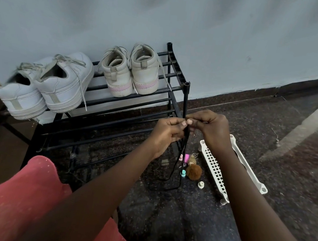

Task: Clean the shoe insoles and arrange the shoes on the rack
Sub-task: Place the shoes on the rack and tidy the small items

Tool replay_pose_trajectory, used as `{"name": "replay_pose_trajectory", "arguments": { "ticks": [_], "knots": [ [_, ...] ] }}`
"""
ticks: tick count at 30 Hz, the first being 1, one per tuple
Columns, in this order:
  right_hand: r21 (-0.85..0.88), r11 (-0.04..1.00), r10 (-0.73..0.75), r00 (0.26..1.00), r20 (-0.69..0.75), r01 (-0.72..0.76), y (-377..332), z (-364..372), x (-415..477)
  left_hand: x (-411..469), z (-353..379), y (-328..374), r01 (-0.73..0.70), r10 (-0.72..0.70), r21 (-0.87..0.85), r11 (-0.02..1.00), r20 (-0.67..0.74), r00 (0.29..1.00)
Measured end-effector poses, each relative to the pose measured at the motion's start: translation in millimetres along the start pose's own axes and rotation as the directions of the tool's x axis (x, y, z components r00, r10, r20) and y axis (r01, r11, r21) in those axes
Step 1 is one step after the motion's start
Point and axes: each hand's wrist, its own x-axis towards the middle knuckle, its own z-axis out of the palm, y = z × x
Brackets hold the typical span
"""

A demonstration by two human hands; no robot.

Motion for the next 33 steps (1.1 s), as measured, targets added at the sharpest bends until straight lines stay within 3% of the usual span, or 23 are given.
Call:
{"name": "replay_pose_trajectory", "arguments": {
  "ticks": [4, 7, 9, 13, 15, 17, 20, 23, 25, 27, 30, 31, 33],
  "knots": [
    [0.028, 0.994, 0.104, 0.994, 0.036, -0.105, 5, 3, -2, 2, 1, 7, -0.053, 0.055, 0.112, 0.992, -0.015, 0.998],
    [0.189, 0.951, 0.202, 0.955, 0.218, -0.245, 7, 20, -9, 4, 5, 13, -0.148, 0.173, 0.169, 0.974, -0.145, 0.974],
    [0.231, 0.918, 0.266, 0.932, 0.244, -0.322, 10, 27, -13, 6, 2, 15, -0.181, 0.214, 0.146, 0.972, -0.251, 0.944],
    [0.264, 0.809, 0.410, 0.826, 0.386, -0.525, 20, 23, -19, 11, -13, 14, -0.143, 0.072, -0.187, 0.972, -0.345, 0.936],
    [0.268, 0.767, 0.436, 0.780, 0.449, -0.583, 21, 16, -20, 12, -18, 13, -0.126, -0.029, -0.419, 0.899, -0.345, 0.938],
    [0.211, 0.760, 0.465, 0.741, 0.485, -0.615, 22, 9, -18, 13, -23, 11, -0.125, -0.097, -0.525, 0.842, -0.375, 0.922],
    [0.108, 0.735, 0.529, 0.666, 0.527, -0.669, 23, -5, -15, 14, -36, 2, -0.138, -0.085, -0.404, 0.904, -0.487, 0.870],
    [-0.030, 0.717, 0.612, 0.610, 0.503, -0.696, 22, -21, -14, 13, -58, -15, -0.107, 0.124, 0.064, 0.992, -0.621, 0.774],
    [-0.095, 0.700, 0.659, 0.589, 0.468, -0.707, 24, -34, -12, 8, -77, -29, -0.001, 0.331, 0.493, 0.870, -0.583, 0.742],
    [-0.144, 0.682, 0.697, 0.579, 0.423, -0.717, 27, -47, -8, -2, -94, -41, 0.166, 0.413, 0.802, 0.573, -0.458, 0.787],
    [-0.199, 0.646, 0.749, 0.560, 0.355, -0.737, 30, -62, -6, -17, -111, -55, 0.220, 0.376, 0.963, 0.157, -0.264, 0.888],
    [-0.229, 0.633, 0.765, 0.552, 0.332, -0.739, 31, -66, -7, -21, -114, -59, 0.219, 0.353, 0.973, 0.071, -0.230, 0.907],
    [-0.278, 0.613, 0.788, 0.550, 0.277, -0.739, 32, -74, -8, -27, -121, -65, 0.233, 0.326, 0.972, 0.005, -0.222, 0.919]
  ]
}}
